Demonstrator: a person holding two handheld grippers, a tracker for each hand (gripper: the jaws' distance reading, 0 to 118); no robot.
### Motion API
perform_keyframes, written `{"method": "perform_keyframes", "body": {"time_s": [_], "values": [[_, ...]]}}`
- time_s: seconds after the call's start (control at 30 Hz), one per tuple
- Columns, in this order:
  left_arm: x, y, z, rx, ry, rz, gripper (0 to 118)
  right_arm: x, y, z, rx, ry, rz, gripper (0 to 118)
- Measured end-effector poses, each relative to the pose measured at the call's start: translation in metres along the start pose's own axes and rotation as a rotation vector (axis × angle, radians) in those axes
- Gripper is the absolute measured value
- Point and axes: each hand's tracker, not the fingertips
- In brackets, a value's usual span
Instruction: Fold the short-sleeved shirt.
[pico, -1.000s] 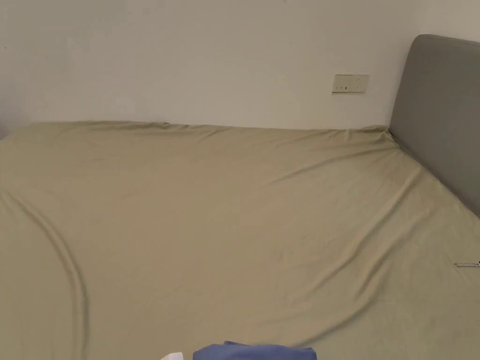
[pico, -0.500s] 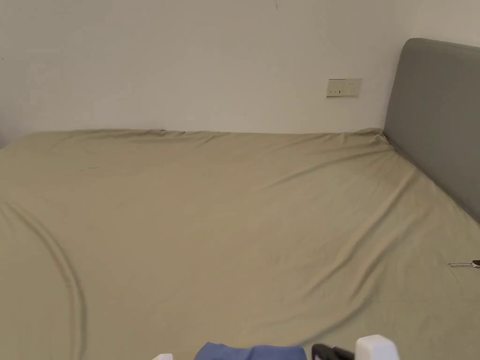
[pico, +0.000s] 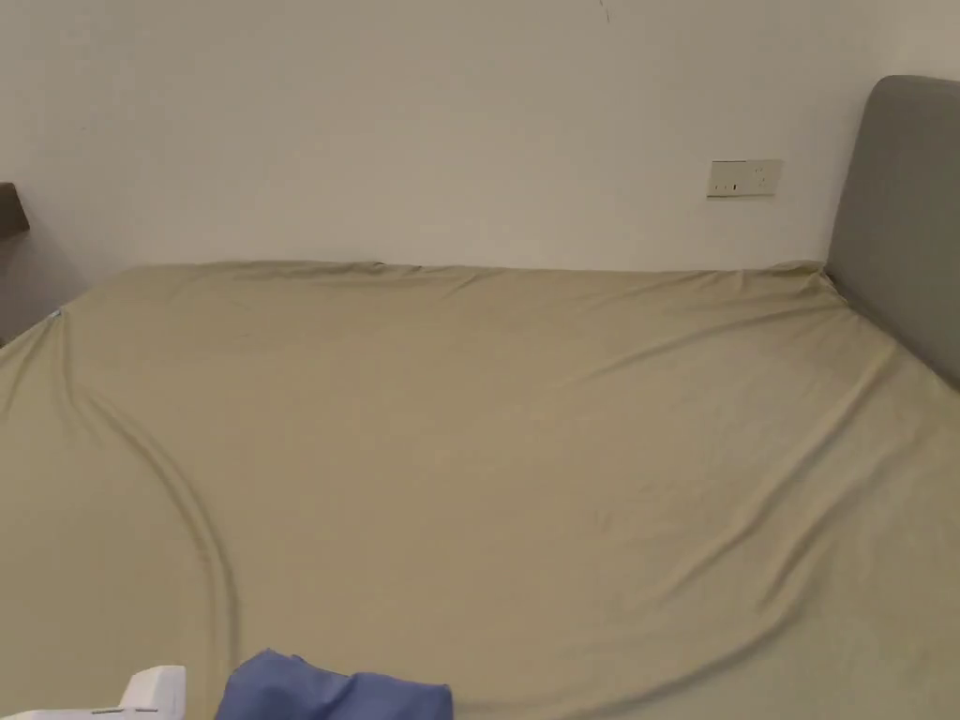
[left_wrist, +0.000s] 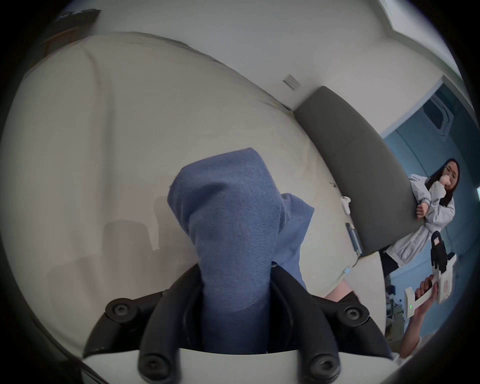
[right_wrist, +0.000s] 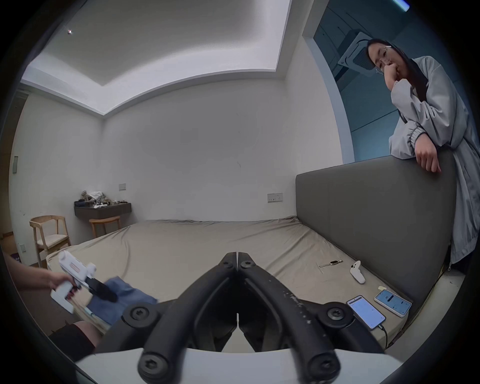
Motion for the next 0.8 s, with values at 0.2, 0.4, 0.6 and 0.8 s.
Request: {"method": "perform_keyframes", "body": {"time_s": [0.2, 0.4, 0.6, 0.8], "values": [[-0.105, 0.029, 0.077, -0.065, 0.368, 0.046, 22, -0.022, 0.001, -0.019, -0.034, -0.005, 0.040, 1], [-0.161, 0.052, 0.106, -0.028, 0.651, 0.047, 22, -0.042, -0.001, -0.035, -0.060, 0.012, 0.036, 1], [-0.157, 0.038, 0.084, -0.030, 0.667, -0.005, 30, -0.062, -0.004, -0.044, -0.079, 0.060, 0.016, 1], [-0.128, 0.024, 0.149, 0.248, 0.709, -0.024, 112, -0.061, 0.009, -0.030, -0.038, 0.089, 0.031, 1]]}}
